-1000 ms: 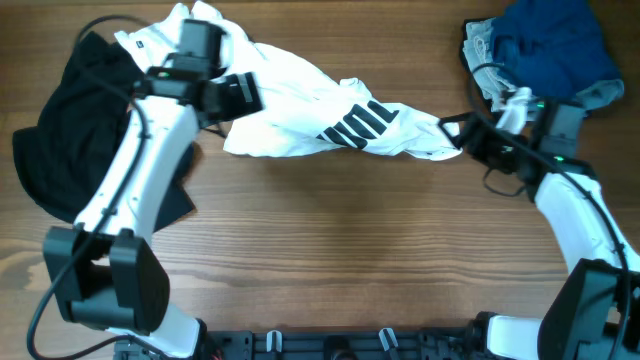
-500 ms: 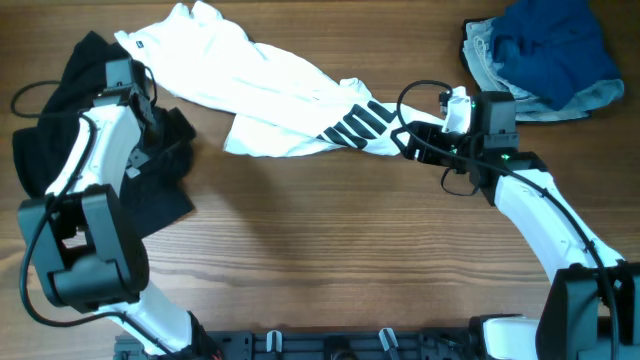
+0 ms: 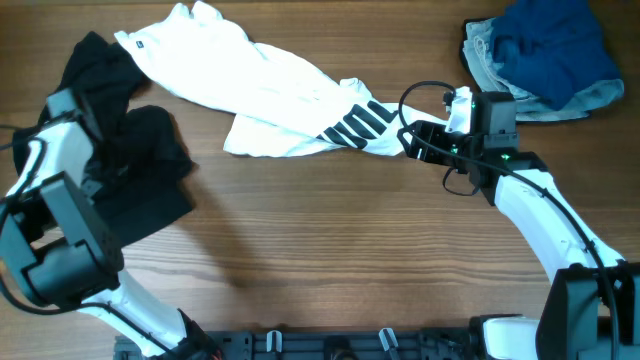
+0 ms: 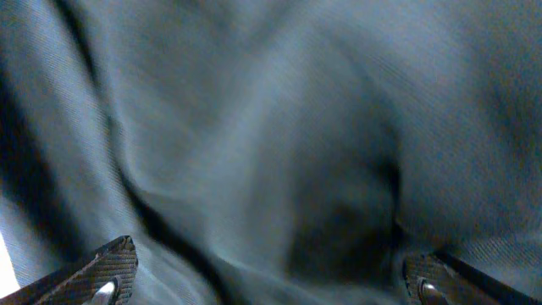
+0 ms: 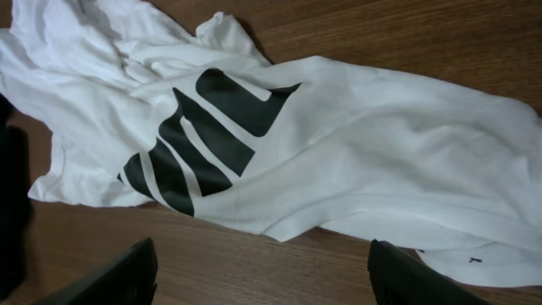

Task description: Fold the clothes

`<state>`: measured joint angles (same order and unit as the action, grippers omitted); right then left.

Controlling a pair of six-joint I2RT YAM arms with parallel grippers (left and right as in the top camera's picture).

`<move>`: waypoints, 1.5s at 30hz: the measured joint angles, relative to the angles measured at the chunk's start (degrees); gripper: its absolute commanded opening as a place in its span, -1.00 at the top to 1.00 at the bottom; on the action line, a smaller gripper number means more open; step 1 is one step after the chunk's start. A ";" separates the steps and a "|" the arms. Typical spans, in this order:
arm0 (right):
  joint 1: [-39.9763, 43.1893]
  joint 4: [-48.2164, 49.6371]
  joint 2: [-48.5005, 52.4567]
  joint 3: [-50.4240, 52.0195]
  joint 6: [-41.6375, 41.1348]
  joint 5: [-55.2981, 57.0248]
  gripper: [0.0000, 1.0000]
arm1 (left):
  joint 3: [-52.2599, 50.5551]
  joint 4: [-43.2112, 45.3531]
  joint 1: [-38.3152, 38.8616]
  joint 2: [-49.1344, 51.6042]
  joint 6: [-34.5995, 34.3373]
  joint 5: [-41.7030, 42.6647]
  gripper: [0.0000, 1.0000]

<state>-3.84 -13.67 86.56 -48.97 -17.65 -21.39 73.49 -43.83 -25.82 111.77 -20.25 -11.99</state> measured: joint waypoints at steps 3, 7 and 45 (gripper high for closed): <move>0.00 -0.02 -0.02 0.00 0.00 0.90 -0.61 | 0.00 1.46 -2.93 0.00 2.62 -0.48 -1.00; 0.00 0.00 0.00 0.00 0.00 0.98 -0.58 | 0.00 2.84 -5.18 0.00 4.52 -0.57 -1.00; -7.37 19.78 15.47 -0.22 -2.89 9.53 -0.44 | 14.23 -5.73 18.47 -11.91 5.62 19.37 -1.00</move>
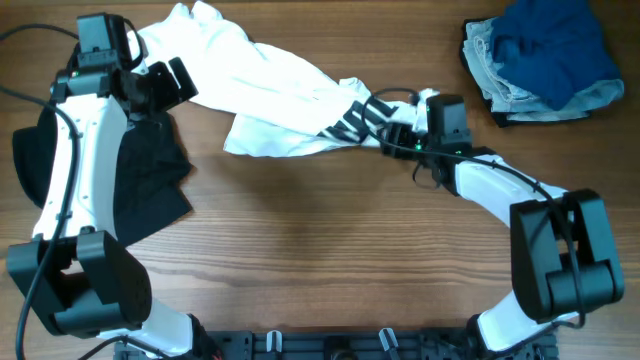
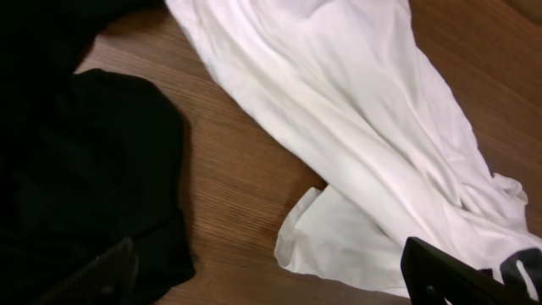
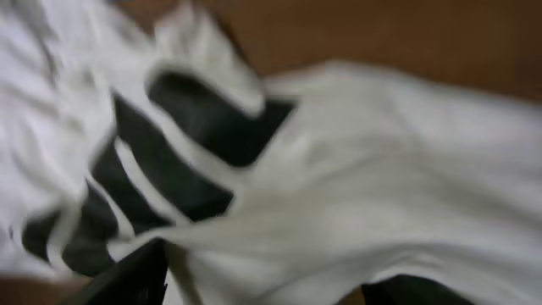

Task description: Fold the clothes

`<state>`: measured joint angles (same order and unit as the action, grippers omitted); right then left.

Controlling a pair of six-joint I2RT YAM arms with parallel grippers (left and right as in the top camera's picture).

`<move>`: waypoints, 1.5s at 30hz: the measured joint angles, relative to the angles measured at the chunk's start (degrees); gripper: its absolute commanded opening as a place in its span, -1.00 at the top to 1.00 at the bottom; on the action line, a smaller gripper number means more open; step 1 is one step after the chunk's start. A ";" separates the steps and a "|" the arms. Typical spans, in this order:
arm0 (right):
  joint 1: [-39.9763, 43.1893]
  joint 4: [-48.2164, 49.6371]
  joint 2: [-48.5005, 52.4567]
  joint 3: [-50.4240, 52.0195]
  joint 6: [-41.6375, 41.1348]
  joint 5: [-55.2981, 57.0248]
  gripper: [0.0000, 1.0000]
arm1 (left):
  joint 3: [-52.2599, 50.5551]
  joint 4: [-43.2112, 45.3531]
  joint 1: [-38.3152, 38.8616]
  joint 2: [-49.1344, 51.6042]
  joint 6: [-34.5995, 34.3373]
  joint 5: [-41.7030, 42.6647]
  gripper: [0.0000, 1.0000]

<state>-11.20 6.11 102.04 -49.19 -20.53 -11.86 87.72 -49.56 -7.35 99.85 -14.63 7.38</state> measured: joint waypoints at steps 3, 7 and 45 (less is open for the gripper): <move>0.28 8.83 1.38 -0.31 -0.50 3.61 -0.44 | 0.00 0.72 1.07 0.26 0.00 0.02 -1.00; 2.58 11.74 5.70 -3.04 -2.16 5.62 -0.44 | 0.00 0.74 2.97 1.49 0.00 0.02 -1.00; -31.61 -16.87 21.14 -39.89 25.42 3.91 -0.79 | 0.00 3.45 -17.00 5.53 -4.33 -3.65 -1.00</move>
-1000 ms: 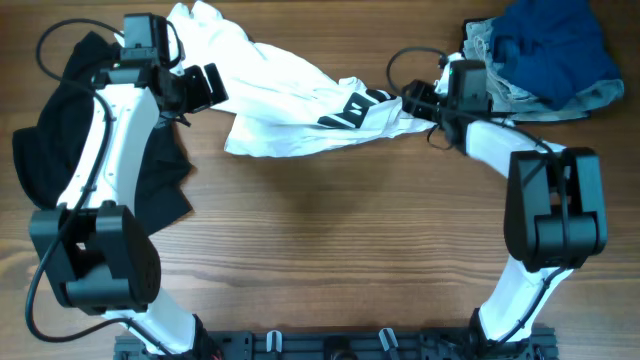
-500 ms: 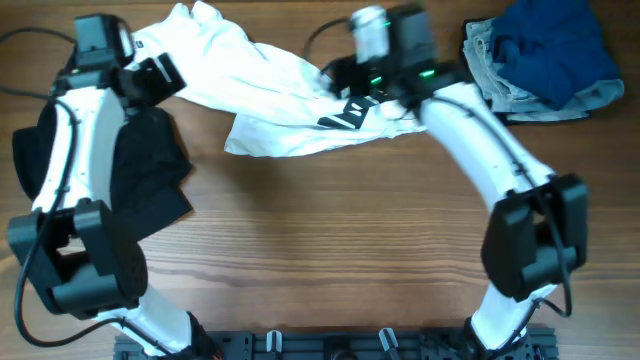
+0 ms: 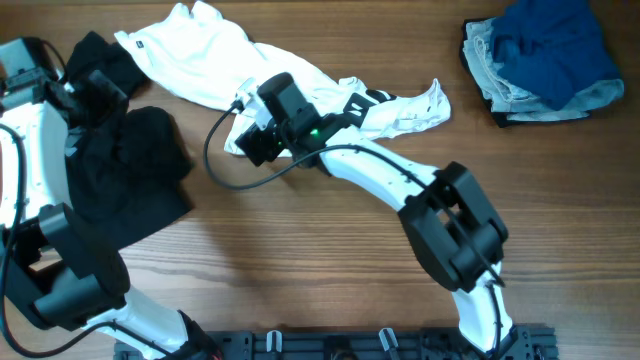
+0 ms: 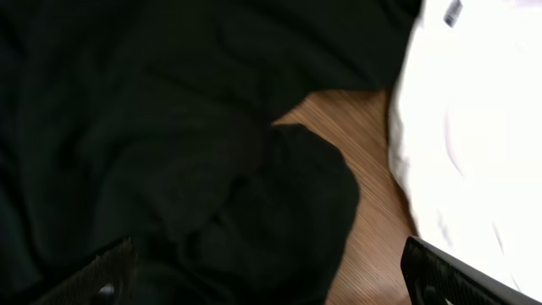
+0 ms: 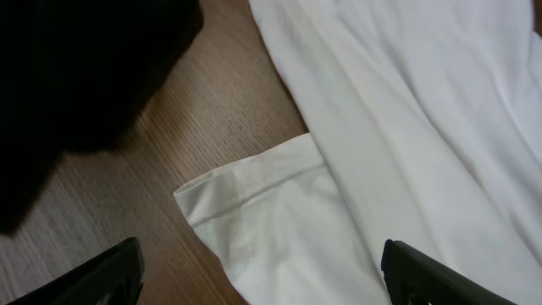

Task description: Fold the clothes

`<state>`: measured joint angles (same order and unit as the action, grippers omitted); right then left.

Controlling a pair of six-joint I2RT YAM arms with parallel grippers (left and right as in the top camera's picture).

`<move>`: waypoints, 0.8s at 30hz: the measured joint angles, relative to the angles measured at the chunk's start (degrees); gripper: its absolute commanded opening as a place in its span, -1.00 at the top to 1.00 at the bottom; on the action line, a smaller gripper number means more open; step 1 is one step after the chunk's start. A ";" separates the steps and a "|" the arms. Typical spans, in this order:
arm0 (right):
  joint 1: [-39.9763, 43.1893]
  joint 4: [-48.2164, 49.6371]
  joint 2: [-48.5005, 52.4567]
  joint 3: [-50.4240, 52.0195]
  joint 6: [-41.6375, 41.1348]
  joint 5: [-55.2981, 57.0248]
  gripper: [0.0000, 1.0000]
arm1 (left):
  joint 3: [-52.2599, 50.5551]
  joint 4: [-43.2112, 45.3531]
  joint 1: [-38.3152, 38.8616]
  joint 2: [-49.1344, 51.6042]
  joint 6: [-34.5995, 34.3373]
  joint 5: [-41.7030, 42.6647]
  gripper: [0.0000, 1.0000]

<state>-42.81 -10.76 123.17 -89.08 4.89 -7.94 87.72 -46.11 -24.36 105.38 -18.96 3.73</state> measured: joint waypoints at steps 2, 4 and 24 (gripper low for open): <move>-0.92 1.70 0.96 0.00 0.81 0.87 -0.78 | 0.00 0.00 -0.79 0.00 -0.28 0.00 -1.00; -1.81 3.61 1.62 -0.02 1.05 1.49 -0.76 | 0.00 0.09 -1.05 0.00 -0.46 0.00 -1.00; -8.37 -1.42 8.22 -6.03 5.46 8.68 0.41 | -3.04 1.18 -1.05 0.00 -0.74 0.00 -1.00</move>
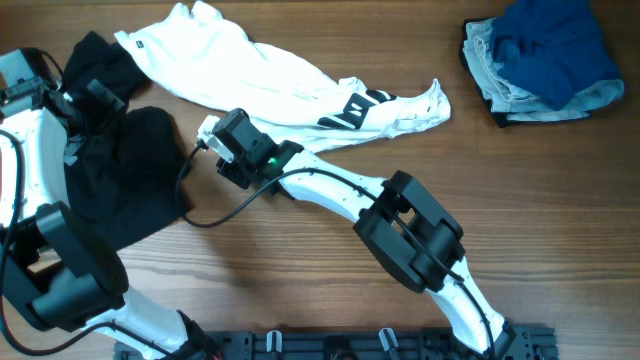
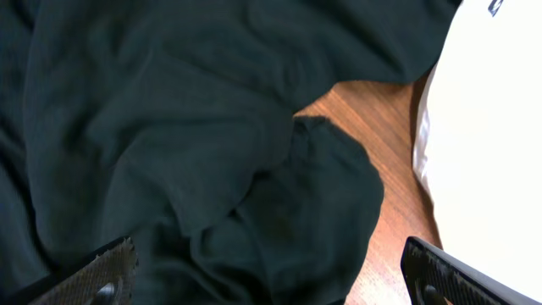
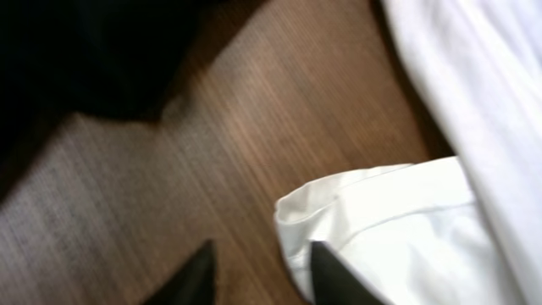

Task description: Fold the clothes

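A white shirt [image 1: 290, 85] with black stripes lies crumpled across the far middle of the table. My right gripper [image 1: 228, 160] is stretched across to the shirt's near-left hem corner [image 3: 292, 212]. Its fingers [image 3: 330, 273] are open but narrowed around that corner, one on the white cloth and one over bare wood. A black garment [image 1: 130, 180] lies bunched at the left. My left gripper [image 2: 271, 284] hovers wide open above the black garment [image 2: 195, 127], with the white shirt [image 2: 495, 144] at its right.
A pile of blue and grey clothes [image 1: 540, 55] sits at the far right corner. The right arm [image 1: 400, 215] runs diagonally over the wooden table [image 1: 300, 280]. The left arm [image 1: 30, 150] stands along the left edge.
My right gripper has shifted left and lower onto the shirt's near-left hem corner, and its jaws stand much closer together. The left gripper has hardly moved over the black garment.
First my left gripper was pressed into the black garment and my right was open by the shirt's striped end. Then the left was near the shirt's far-left part, the right on the stripes. Later the striped end lay further right, the right reached across, now at the hem corner.
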`<state>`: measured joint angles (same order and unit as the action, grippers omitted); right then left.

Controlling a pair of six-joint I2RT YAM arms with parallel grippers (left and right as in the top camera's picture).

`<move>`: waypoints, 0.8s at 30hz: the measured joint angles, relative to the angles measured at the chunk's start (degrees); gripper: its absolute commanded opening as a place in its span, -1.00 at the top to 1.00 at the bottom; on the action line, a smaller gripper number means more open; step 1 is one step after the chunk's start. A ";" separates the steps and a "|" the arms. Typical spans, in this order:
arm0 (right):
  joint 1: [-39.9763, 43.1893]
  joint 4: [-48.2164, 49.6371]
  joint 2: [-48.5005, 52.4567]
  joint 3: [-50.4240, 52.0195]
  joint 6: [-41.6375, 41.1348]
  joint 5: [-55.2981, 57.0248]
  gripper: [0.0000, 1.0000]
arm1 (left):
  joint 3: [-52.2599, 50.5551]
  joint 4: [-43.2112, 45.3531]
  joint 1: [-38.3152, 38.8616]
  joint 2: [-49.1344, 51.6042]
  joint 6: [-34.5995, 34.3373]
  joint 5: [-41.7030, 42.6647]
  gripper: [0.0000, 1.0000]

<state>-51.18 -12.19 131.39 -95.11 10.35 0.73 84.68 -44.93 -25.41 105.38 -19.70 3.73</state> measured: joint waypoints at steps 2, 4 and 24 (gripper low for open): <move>0.00 0.57 0.39 -0.09 0.00 1.20 0.28 | 0.00 -0.50 0.00 0.00 0.00 0.00 -1.00; 0.00 0.98 0.90 -0.09 -0.44 2.21 0.15 | 0.00 -0.66 0.00 0.00 0.02 0.00 -1.00; 0.79 2.23 3.37 -1.86 -3.39 7.10 0.92 | 0.00 -0.94 0.00 0.00 0.02 0.00 -1.00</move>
<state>-50.39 -9.96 134.76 -96.97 6.96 7.84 84.68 -45.87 -25.41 105.38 -19.68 3.73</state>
